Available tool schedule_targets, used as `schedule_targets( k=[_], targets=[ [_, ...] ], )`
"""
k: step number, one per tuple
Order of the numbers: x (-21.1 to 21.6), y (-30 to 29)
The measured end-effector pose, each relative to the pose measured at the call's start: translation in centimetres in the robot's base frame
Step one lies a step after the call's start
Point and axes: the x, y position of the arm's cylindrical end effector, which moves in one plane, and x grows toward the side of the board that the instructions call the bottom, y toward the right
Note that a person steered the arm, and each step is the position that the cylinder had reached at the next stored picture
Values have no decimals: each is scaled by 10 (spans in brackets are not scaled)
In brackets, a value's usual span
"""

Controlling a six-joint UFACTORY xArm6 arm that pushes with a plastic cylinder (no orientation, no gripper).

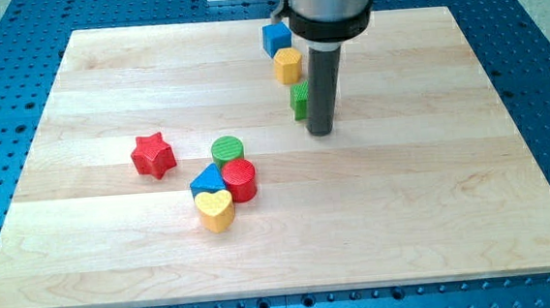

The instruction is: Move the green star below the hexagon

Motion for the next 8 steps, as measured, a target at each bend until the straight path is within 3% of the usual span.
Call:
schedule_targets(
  k=[1, 2, 4, 8],
  targets=[
    [-14, -12],
    [-15, 26],
    [-31, 9],
    [3, 10]
  ],
)
